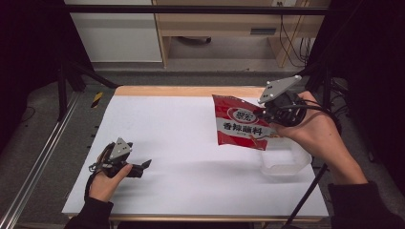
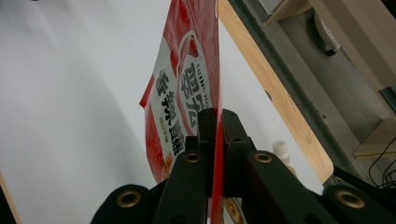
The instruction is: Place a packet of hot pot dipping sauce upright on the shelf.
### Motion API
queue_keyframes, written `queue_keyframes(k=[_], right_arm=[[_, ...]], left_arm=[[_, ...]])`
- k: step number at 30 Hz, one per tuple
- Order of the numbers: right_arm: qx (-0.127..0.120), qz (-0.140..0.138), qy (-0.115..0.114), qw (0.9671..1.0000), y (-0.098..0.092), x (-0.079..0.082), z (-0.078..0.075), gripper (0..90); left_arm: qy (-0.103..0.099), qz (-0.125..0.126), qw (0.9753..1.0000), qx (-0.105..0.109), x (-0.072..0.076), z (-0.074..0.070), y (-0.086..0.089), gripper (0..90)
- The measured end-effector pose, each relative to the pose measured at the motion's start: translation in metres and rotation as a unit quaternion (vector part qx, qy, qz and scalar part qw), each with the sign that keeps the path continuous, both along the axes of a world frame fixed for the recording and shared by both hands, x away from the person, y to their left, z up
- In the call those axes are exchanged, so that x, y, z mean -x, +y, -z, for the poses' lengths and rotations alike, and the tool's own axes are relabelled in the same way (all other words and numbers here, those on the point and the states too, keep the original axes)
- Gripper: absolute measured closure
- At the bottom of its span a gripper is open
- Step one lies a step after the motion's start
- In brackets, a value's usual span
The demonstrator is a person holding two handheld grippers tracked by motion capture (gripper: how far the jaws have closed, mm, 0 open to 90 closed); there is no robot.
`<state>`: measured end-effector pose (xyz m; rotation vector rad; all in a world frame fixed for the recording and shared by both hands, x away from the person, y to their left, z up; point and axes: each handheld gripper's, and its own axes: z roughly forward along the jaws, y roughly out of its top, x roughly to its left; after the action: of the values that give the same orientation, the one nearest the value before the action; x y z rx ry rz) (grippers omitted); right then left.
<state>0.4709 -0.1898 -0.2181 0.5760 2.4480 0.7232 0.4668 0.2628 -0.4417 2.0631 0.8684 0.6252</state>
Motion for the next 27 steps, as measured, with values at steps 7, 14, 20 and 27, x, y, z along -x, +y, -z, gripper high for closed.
queue_keyframes(k=[7,14,20,27], right_arm=[[-0.001,0.016,-0.004,0.9999,-0.013,0.000,-0.006,89.7],[-0.004,0.030,-0.004,0.9995,-0.028,0.000,-0.010,89.7],[-0.003,0.039,0.000,0.9992,-0.039,0.001,-0.013,89.7],[0.004,0.052,0.006,0.9986,-0.052,0.000,-0.011,89.6]], left_arm=[[0.000,-0.001,1.0000,0.004,0.000,0.000,0.001,4.7],[0.002,-0.003,1.0000,0.004,-0.001,0.000,0.002,4.7],[0.001,-0.001,1.0000,0.003,-0.001,0.000,0.002,4.7],[0.002,-0.002,1.0000,0.006,-0.001,0.000,0.002,4.7]])
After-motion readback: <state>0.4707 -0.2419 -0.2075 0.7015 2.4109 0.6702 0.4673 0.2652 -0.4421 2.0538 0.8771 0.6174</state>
